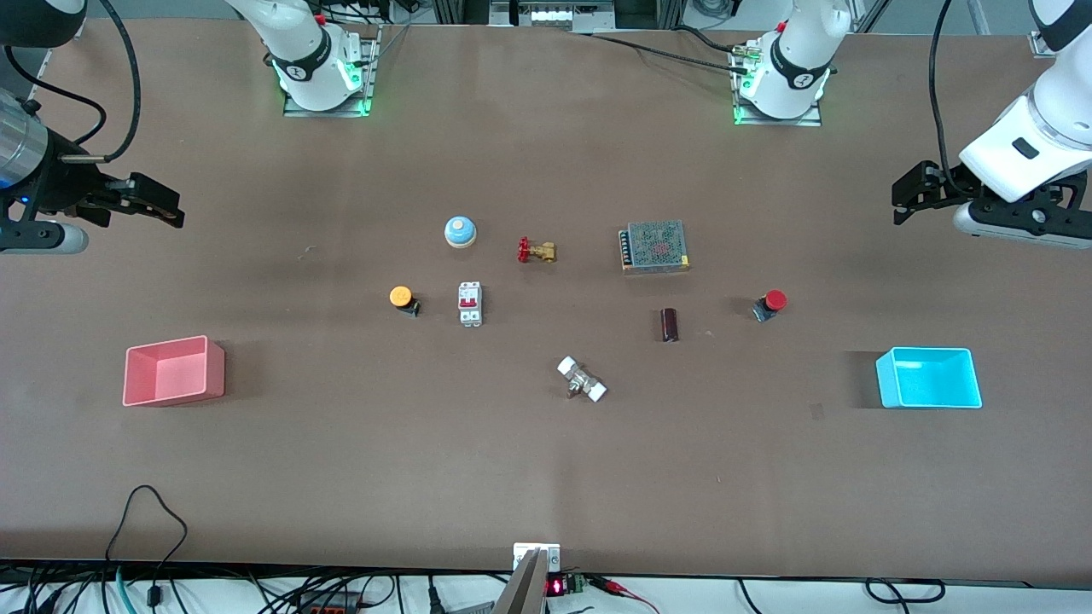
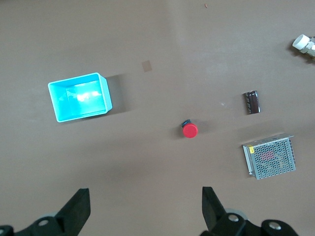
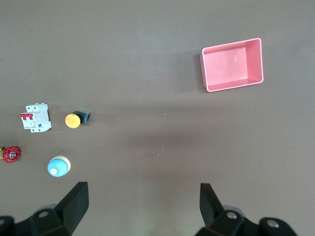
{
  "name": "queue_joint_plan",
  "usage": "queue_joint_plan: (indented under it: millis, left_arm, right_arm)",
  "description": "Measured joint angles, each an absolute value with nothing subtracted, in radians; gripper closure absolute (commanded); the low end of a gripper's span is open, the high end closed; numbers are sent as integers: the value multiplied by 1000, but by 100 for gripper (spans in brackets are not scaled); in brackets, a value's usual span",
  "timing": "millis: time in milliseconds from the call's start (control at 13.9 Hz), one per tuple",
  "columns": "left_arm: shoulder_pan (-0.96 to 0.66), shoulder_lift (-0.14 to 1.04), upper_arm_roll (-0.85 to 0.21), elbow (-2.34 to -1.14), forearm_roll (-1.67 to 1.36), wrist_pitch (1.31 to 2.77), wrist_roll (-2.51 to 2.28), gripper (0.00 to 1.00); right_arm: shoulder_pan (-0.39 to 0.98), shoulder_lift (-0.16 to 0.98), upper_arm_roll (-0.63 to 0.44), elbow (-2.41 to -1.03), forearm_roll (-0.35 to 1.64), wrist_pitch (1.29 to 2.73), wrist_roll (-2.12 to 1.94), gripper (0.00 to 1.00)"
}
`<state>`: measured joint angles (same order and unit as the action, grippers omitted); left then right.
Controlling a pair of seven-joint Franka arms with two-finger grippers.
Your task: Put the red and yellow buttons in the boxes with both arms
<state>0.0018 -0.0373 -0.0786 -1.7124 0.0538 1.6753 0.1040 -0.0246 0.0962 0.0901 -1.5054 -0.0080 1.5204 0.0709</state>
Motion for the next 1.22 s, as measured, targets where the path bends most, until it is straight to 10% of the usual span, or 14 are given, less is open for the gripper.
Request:
queue_joint_plan:
  millis: [1222]
  left_arm:
    - [-2, -15, -83, -1700, 54, 1609, 97, 0]
  right_arm:
    - [10, 172, 93, -1534, 26, 1533, 79, 0]
